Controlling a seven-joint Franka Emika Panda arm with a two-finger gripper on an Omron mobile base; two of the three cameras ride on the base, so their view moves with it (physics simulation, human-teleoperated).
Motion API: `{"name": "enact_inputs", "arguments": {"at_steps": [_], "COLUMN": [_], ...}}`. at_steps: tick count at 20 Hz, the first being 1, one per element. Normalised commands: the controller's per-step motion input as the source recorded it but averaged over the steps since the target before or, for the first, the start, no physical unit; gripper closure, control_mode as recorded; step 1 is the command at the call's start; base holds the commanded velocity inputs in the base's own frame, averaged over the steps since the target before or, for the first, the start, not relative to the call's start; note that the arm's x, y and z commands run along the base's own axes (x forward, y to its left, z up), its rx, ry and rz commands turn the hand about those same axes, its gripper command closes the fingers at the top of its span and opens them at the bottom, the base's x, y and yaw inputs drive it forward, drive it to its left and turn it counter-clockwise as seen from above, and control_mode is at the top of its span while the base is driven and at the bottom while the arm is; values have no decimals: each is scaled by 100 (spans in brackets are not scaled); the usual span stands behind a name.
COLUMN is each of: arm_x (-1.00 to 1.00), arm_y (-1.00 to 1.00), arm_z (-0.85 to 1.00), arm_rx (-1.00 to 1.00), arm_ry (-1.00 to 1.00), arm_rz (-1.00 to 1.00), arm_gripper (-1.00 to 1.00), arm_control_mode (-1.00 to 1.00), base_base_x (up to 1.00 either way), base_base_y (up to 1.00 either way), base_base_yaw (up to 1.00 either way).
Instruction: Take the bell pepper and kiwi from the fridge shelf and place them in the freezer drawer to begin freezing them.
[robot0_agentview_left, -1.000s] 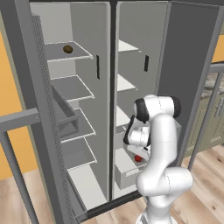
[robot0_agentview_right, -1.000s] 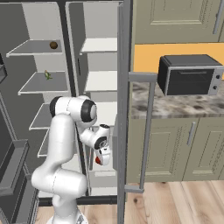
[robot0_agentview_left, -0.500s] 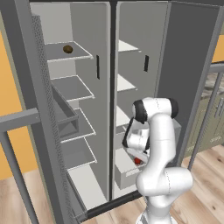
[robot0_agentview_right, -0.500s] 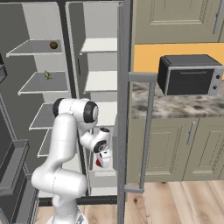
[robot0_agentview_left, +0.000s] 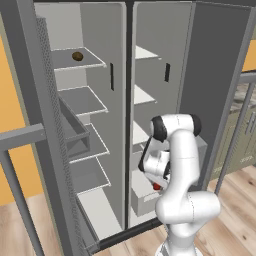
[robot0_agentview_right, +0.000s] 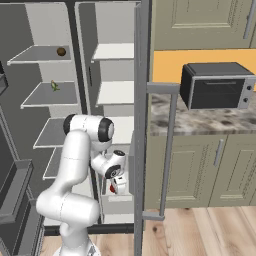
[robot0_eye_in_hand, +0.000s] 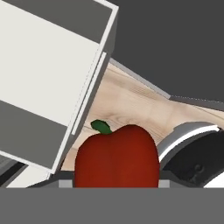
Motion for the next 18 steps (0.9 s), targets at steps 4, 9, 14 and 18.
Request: {"name": "enact_inputs", "arguments": {"at_steps": [4, 9, 14, 18], "arm_x": [-1, -14, -7, 37], "arm_y": [0, 0, 0, 0], "arm_z": [-24, -24, -6, 22], "arm_rx": [0, 0, 0, 0], "arm_ry": [-4, 0, -3, 0], "arm_rz": [0, 0, 0, 0], "arm_gripper": [100, 100, 100, 100], "arm_control_mode": [-100, -100, -100, -100], "base_base_x": [0, 0, 0, 0], "base_base_y": [0, 0, 0, 0], "base_base_yaw": [0, 0, 0, 0]}}
